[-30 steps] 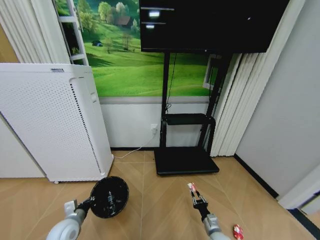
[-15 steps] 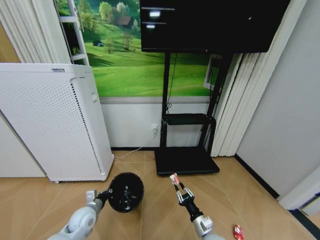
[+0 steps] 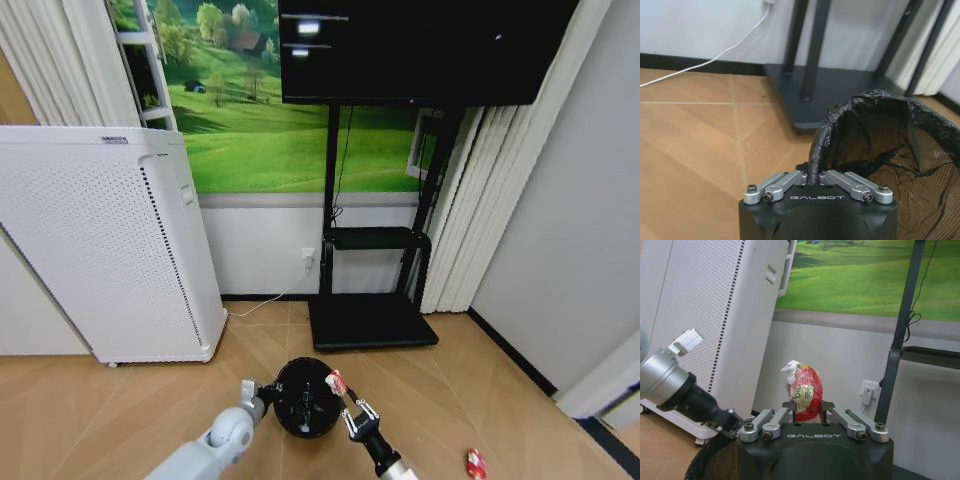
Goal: Pick up the trash bin and place the garbage on the floor into it.
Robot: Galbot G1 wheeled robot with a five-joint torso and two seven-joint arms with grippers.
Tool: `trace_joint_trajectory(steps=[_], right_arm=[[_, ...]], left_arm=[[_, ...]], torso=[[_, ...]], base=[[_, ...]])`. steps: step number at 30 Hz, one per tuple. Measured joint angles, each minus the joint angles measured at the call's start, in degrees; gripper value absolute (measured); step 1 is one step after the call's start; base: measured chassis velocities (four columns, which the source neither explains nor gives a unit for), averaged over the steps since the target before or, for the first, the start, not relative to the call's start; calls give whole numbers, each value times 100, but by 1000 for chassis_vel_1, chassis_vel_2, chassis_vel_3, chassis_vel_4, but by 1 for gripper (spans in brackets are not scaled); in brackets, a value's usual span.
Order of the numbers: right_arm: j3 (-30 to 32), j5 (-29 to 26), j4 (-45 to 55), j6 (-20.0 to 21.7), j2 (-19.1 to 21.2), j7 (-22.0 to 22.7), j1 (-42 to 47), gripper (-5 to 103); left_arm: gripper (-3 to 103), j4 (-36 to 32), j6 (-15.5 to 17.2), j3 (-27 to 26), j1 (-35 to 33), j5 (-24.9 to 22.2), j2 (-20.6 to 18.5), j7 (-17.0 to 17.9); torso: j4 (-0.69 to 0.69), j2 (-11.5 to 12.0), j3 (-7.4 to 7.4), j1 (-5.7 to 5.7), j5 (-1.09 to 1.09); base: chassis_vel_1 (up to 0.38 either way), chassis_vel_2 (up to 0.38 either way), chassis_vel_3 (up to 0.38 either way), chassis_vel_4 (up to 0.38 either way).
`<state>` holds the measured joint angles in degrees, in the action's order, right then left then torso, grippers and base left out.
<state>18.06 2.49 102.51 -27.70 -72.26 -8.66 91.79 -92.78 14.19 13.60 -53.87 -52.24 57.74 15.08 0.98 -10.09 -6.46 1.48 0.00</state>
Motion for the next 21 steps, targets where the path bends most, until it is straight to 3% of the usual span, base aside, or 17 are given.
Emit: trace_joint_trajectory(steps=[6, 11, 13, 14, 16, 17, 21], right_arm=[[-57, 393, -182, -152, -25, -59, 105, 21], [-101, 469, -300, -152, -47, 48, 133, 36], [-136, 467, -329, -139, -67, 110, 130, 48], [-136, 467, -329, -139, -67, 110, 130, 48], [-121, 453, -347, -146, -73, 116, 85, 59], [-121, 453, -347, -146, -73, 116, 85, 59], [-41, 164, -299, -131, -8, 267, -66, 75]], left_arm=[[3, -234, -5, -63, -232, 43, 61, -76], [3, -426, -3, -264, -472, 90, 39, -96], [3, -507, -1, -407, -611, 105, 35, -106], [3, -507, -1, -407, -611, 105, 35, -106], [3, -523, 0, -548, -726, 156, 43, -115], [3, -523, 0, -548, -726, 156, 43, -115], [3, -582, -1, -810, -916, 228, 39, -137]], torso=[[1, 0, 0, 0, -1], [2, 0, 0, 0, -1], [2, 0, 1, 0, 0], [2, 0, 1, 0, 0], [2, 0, 0, 0, 0], [2, 0, 0, 0, 0], [2, 0, 0, 0, -1]], base=[[0, 0, 0, 0], [0, 0, 0, 0], [0, 0, 0, 0], [0, 0, 0, 0], [0, 0, 0, 0], [0, 0, 0, 0], [0, 0, 0, 0]])
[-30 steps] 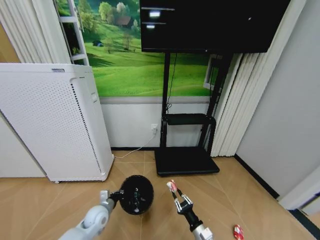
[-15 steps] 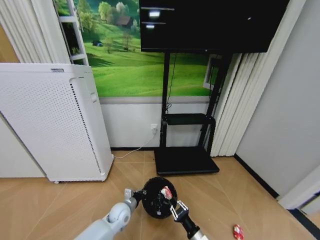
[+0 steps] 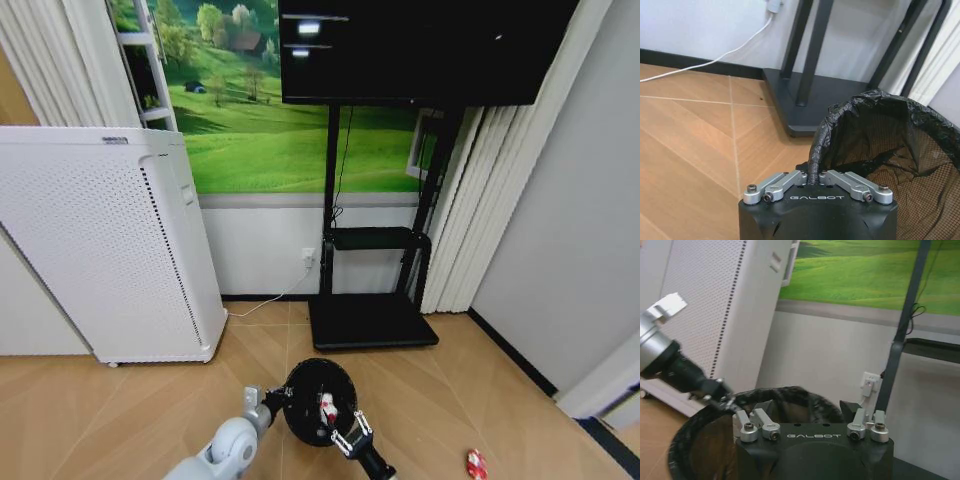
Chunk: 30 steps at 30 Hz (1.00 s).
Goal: Pick up the trash bin and place the garbage on the floor into it.
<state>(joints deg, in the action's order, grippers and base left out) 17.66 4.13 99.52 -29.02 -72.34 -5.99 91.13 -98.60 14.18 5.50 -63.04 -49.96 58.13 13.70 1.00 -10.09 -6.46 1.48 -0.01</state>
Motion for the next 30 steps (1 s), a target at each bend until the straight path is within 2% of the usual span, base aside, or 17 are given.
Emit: trace_joint_trajectory(steps=[1, 3, 4, 5, 7, 8, 9, 11, 14, 15, 16, 21, 23, 26, 28, 30], right_arm=[[0, 0, 0, 0, 0, 0, 0, 75], [15, -275, 102, 24, 1, 212, -9, 86], [15, -275, 102, 24, 1, 212, -9, 86], [44, -425, 196, 47, -18, 251, 26, 96], [70, -491, 263, 56, -40, 292, 59, 96], [123, -532, 349, 59, -91, 364, 87, 99], [123, -532, 349, 59, -91, 364, 87, 99], [196, -534, 390, 55, -166, 410, 110, 100], [215, -531, 378, 48, -199, 427, 110, 100], [242, -484, 357, 47, -230, 440, 126, 100], [242, -484, 357, 47, -230, 440, 126, 100], [310, -338, 372, 47, -264, 462, 238, 100], [326, -318, 348, 36, -265, 468, 251, 100], [338, -304, 305, 56, -264, 512, 248, 100], [376, -173, 247, 375, -263, 819, 193, 100], [401, -149, 130, 419, -261, 940, 112, 100]], left_arm=[[3, 0, 0, 0, 0, 0, 0, 0], [3, -138, 13, -321, -196, -20, 14, 92], [3, -138, 13, -321, -196, -20, 14, 92], [3, -311, 43, -600, -376, -115, 38, 220], [3, -436, 56, -808, -512, -198, 63, 291], [3, -623, 56, -1107, -726, -333, 92, 406], [3, -623, 56, -1107, -726, -333, 92, 406], [3, -868, 92, -1783, -1162, -533, 160, 605], [3, -923, 109, -2155, -1368, -559, 196, 686], [3, -999, 113, -2567, -1611, -617, 228, 766], [3, -999, 113, -2567, -1611, -617, 228, 766], [3, -1216, 131, -3333, -2121, -708, 344, 824], [3, -1300, 132, -3484, -2250, -708, 383, 823], [3, -1437, 133, -3683, -2431, -709, 430, 818], [3, -1514, 133, -3932, -2586, -673, 483, 799], [3, -1515, 135, -4137, -2654, -600, 546, 763]], torso=[[0, 0, 0, 0, 0], [0, 0, 0, 0, 0], [0, 0, 0, 0, 0], [0, 0, 0, 0, 1], [0, 0, 0, 0, 0], [3, 0, 1, 0, 0], [3, 0, 1, 0, 0], [0, -1, 0, 0, 0], [0, -1, 0, 0, -1], [-2, -1, 0, 0, 1], [-2, -1, 0, 0, 1], [2, -1, 0, 0, 1], [0, -1, 1, 0, -3], [2, -1, 0, 0, 5], [2, -1, 0, 0, -4], [1, -1, 0, -1, 1]], base=[[0, 0, 0, 0], [0, 0, 0, 0], [0, 0, 0, 0], [0, 0, 0, 0], [0, 0, 0, 0], [0, 0, 0, 0], [0, 0, 0, 0], [0, 0, 0, 0], [-14, -16, 22, 21], [-80, -78, 114, 114], [-80, -78, 114, 114], [-123, -145, 146, 150], [-186, -198, 178, 203], [-208, -231, 212, 232], [-259, -257, 247, 258], [-274, -270, 279, 260]])
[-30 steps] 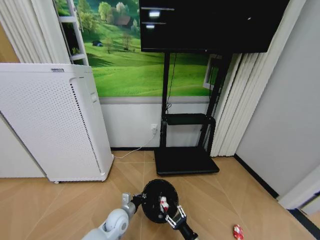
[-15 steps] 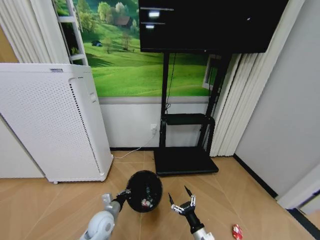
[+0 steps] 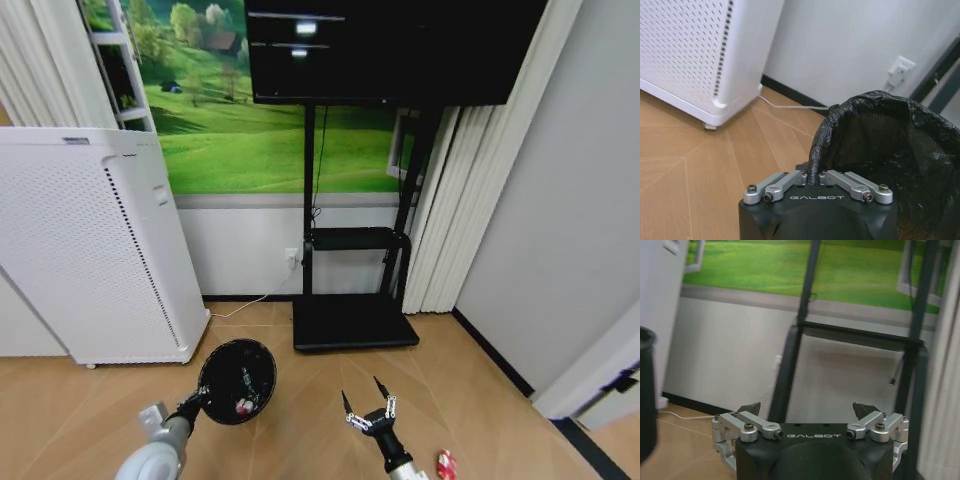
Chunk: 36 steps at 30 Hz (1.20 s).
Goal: Pick up the trash bin and place the garbage on the floor into it.
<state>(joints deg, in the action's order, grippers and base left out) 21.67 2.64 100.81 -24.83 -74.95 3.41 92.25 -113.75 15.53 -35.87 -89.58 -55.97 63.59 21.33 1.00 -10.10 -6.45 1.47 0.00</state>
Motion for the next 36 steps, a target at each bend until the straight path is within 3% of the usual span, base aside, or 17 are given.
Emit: trace_joint_trajectory(steps=[6, 9, 12, 16, 17, 20, 26, 36], right_arm=[[180, -186, -236, 75, 102, -4, -146, 100], [1, -834, -457, 799, 112, 288, -168, 100], [-84, -1050, -590, 1056, 84, 414, -207, 100], [-165, -1631, -856, 1847, -13, 853, -159, 100], [-154, -1745, -901, 2000, -29, 947, -128, 100], [-155, -1928, -1106, 2353, -34, 1173, -191, 101], [-175, -1949, -1610, 2593, -23, 1370, -454, 91], [-133, -1698, -2228, 2626, -107, 1349, -690, 89]], left_arm=[[3, -71, -13, -679, -341, 135, 144, -91], [3, -100, -64, -1051, -707, 316, 151, -268], [3, -139, -75, -1154, -857, 325, 173, -323], [3, -191, -106, -1311, -1071, 275, 152, -503], [3, -166, -117, -1313, -1066, 256, 111, -546], [3, -85, -140, -1345, -1100, 226, 94, -654], [3, 15, -174, -1329, -1016, 168, 58, -705], [3, 133, -189, -1340, -900, 20, -90, -709]], torso=[[-1, 0, 0, 0, -4], [1, 1, -1, 0, 2], [0, 1, 0, -1, 1], [-4, 1, 0, 0, -2], [3, 1, 0, 0, -1], [2, 1, 0, 0, -1], [0, 1, 0, 0, 0], [0, 1, 0, 0, 0]], base=[[-303, -283, 300, 300], [-214, -204, 227, 195], [-53, -116, 134, 37], [36, 68, -46, -36], [79, 104, -79, -62], [51, 78, -77, -64], [6, 11, -12, -11], [0, 0, 0, 0]])
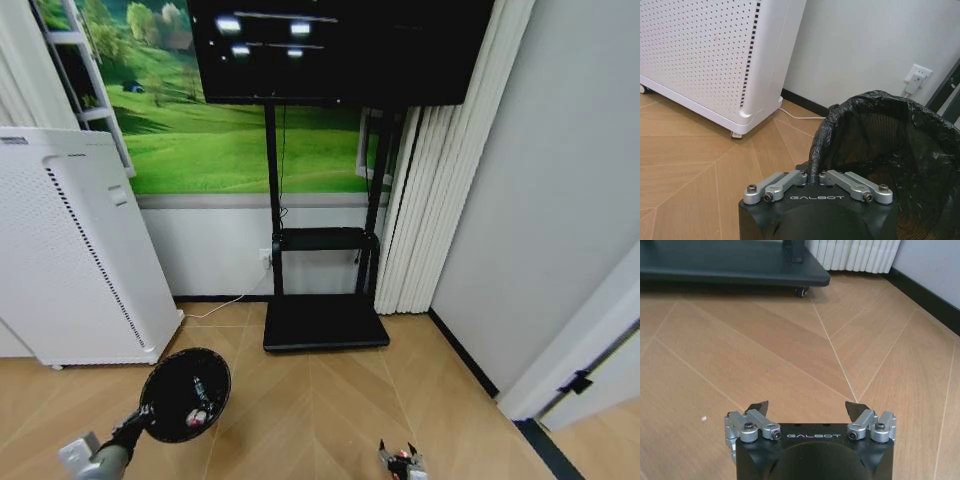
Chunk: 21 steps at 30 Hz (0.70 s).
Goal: Pick up the trash bin and place the garbage on the floor into it.
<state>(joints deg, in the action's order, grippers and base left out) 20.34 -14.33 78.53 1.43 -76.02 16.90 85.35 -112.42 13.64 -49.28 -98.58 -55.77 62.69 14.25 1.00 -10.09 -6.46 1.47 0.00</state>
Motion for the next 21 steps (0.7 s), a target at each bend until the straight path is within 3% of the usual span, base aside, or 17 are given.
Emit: trace_joint_trajectory(steps=[14, 21], right_arm=[[33, 361, -762, -91, -152, -145, -213, 88], [31, 370, -899, 47, -147, -139, -238, 68]], left_arm=[[3, 145, 9, 115, 225, -93, -126, 85], [3, 167, 12, 114, 260, -141, -154, 107]], torso=[[-1, 0, 0, 0, 1], [1, 0, 0, 1, 0]], base=[[0, 0, 0, 0], [0, 0, 0, 0]])
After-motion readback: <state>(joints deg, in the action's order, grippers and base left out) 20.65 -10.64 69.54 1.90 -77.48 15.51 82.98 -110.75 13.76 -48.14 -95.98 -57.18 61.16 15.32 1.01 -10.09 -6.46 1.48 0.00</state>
